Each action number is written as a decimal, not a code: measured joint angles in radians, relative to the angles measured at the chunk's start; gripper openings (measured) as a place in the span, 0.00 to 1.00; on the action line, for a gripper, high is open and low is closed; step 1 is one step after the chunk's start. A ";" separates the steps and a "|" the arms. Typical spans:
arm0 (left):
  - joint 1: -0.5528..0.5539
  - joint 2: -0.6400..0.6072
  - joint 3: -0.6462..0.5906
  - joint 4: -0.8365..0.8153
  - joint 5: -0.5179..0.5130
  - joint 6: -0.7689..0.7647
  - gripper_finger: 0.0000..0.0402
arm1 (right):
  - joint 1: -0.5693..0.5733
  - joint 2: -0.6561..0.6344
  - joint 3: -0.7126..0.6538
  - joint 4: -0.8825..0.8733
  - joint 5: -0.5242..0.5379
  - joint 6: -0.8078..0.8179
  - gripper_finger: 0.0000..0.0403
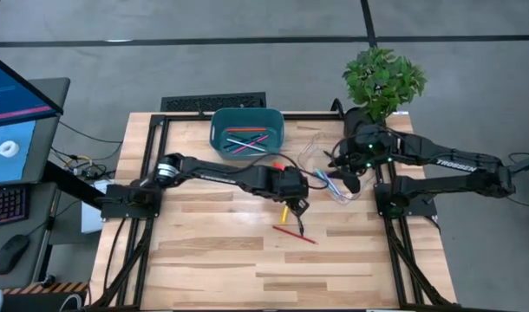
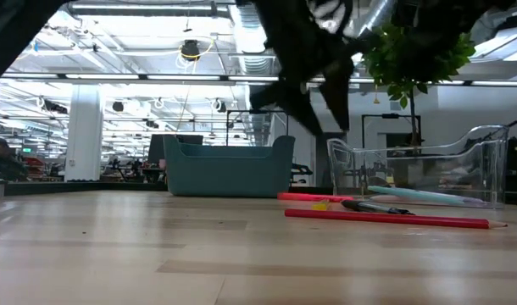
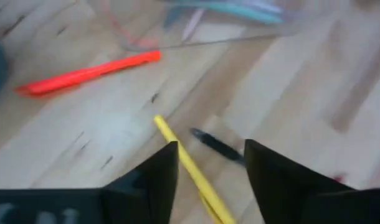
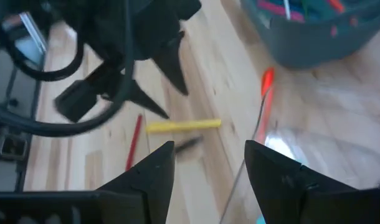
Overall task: Sort pens & pencils
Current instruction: Put the orange pen into the transparent bin
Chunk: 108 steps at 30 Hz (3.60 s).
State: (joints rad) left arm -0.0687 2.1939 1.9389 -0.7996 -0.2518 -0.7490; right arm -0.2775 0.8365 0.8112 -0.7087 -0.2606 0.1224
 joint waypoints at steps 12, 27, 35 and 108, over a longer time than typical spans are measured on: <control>0.105 0.064 0.000 0.015 -0.048 0.535 0.51 | 0.009 -0.008 0.000 -0.080 0.026 0.033 0.53; 0.248 0.088 0.000 0.065 0.170 0.898 0.51 | 0.009 -0.027 0.001 -0.092 0.026 0.062 0.53; 0.244 0.149 0.002 0.120 0.074 0.978 0.42 | 0.009 -0.027 0.001 -0.091 0.026 0.072 0.53; -0.371 -0.292 0.386 -0.772 -0.557 -0.015 0.00 | 0.236 1.258 0.621 -0.084 0.868 -0.137 0.00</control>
State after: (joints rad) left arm -0.4393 1.9015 2.3253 -1.5717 -0.8093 -0.7641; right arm -0.0419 2.0941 1.4317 -0.7930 0.6075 -0.0141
